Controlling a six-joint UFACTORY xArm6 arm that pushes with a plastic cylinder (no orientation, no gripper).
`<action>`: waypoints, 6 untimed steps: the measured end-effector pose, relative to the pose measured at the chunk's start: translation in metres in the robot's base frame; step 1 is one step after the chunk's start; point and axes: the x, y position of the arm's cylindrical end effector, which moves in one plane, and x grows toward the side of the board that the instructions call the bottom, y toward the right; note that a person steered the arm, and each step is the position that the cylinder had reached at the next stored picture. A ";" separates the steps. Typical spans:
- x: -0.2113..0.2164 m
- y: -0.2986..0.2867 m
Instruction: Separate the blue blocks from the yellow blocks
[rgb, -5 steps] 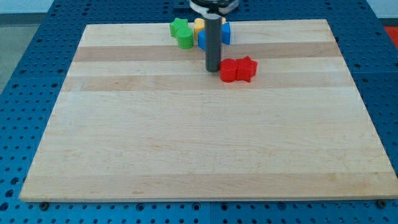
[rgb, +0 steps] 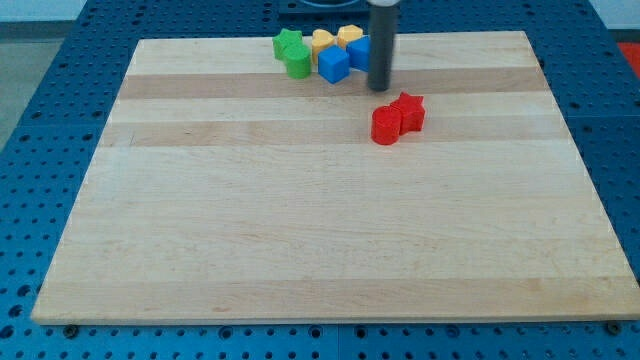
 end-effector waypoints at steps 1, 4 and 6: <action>-0.039 0.024; -0.034 -0.082; 0.044 -0.162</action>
